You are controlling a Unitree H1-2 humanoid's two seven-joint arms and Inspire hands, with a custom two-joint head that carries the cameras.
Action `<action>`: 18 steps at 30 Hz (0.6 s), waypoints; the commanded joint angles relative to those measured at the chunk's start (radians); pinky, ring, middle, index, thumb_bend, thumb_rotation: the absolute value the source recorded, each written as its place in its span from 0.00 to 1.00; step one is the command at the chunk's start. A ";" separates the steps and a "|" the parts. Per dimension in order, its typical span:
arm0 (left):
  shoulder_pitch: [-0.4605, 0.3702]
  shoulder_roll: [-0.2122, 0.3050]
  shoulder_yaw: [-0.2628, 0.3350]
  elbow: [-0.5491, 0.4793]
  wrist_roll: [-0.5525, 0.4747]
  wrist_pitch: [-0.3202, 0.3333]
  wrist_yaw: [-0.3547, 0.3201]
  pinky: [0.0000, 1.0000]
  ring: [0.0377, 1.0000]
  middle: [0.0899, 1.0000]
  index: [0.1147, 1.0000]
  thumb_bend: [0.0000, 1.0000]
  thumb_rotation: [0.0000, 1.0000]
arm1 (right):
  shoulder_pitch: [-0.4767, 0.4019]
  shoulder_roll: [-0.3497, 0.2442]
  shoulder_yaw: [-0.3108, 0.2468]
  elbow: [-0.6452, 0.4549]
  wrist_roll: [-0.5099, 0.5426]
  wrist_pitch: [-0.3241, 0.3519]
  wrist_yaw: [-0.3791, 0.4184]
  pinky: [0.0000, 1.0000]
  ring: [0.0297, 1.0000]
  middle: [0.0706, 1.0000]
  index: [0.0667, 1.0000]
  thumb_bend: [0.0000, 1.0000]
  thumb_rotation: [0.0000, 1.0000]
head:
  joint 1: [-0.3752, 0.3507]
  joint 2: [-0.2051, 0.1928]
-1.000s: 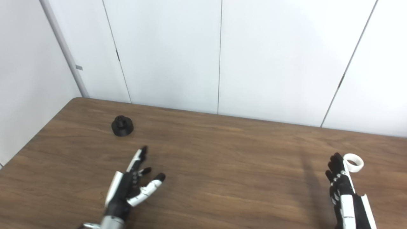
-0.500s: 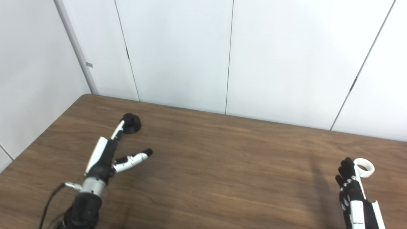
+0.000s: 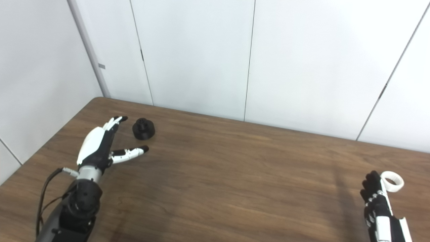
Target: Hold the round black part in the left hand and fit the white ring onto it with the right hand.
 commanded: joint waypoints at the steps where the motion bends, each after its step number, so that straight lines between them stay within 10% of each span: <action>1: -0.047 0.044 -0.004 0.020 0.038 -0.015 0.021 1.00 1.00 0.98 0.90 0.87 0.39 | 0.096 0.038 0.011 0.095 0.000 0.012 -0.010 1.00 0.99 0.99 0.99 0.50 1.00 | -0.001 0.000; 18: -0.259 0.092 -0.075 0.360 0.072 -0.018 0.060 1.00 1.00 0.96 0.87 0.89 0.39 | 0.113 0.049 0.017 0.077 -0.034 0.008 -0.021 1.00 0.97 0.97 0.99 0.51 1.00 | -0.025 0.010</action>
